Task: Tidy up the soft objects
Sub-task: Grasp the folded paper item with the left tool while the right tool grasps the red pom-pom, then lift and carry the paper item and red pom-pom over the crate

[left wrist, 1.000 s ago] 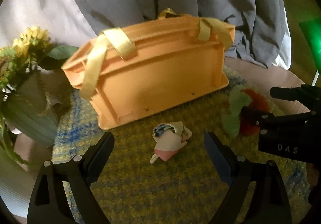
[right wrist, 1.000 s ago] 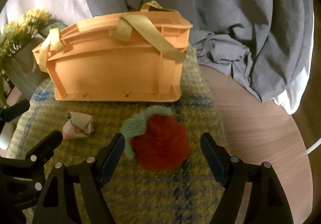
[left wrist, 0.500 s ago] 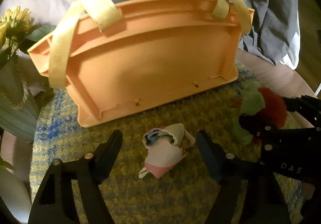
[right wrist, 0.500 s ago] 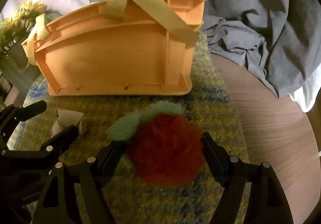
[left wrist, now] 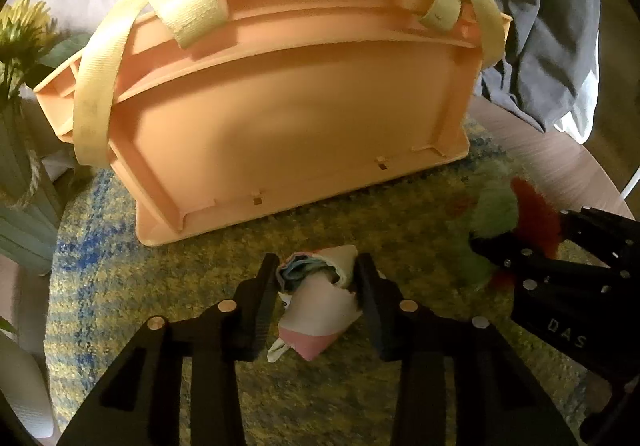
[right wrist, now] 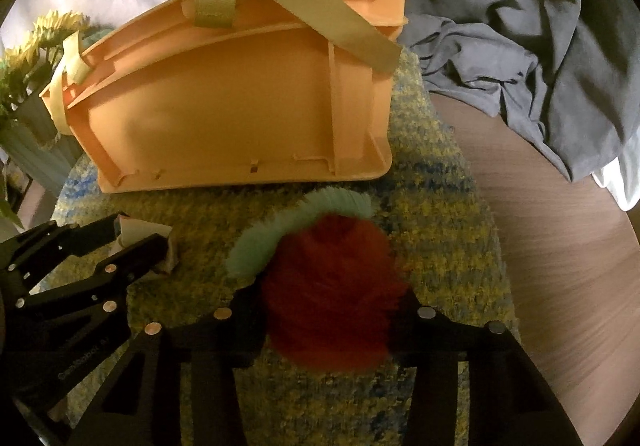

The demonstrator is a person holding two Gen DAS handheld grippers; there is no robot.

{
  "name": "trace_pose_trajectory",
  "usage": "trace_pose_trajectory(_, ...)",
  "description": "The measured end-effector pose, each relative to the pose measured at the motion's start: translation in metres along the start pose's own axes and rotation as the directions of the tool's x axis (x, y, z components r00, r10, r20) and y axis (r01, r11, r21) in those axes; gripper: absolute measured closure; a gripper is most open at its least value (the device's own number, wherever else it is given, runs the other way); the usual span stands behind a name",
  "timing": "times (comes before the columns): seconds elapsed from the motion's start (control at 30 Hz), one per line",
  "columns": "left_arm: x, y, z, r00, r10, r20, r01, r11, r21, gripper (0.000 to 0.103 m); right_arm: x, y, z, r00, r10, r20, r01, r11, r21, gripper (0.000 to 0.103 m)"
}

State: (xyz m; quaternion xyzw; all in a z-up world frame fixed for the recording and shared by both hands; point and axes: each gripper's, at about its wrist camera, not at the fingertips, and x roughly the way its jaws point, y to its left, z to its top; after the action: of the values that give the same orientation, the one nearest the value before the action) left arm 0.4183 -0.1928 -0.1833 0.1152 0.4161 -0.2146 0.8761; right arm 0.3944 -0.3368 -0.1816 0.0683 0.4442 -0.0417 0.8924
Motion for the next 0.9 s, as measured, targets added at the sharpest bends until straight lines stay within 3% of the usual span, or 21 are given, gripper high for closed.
trace_pose_trajectory(0.43,-0.031,0.003,0.002,0.998,0.017,0.054,-0.015,0.999,-0.028,0.065,-0.018,0.000,-0.003,0.999,0.023,0.045,-0.024,1.000,0.015,0.061)
trace_pose_trajectory(0.9,-0.082,0.007,0.009,0.986,0.045,0.162,-0.036,0.998,-0.061,0.065,-0.075,0.013,0.001,0.987,0.048,0.156,-0.048,0.999,-0.001,0.061)
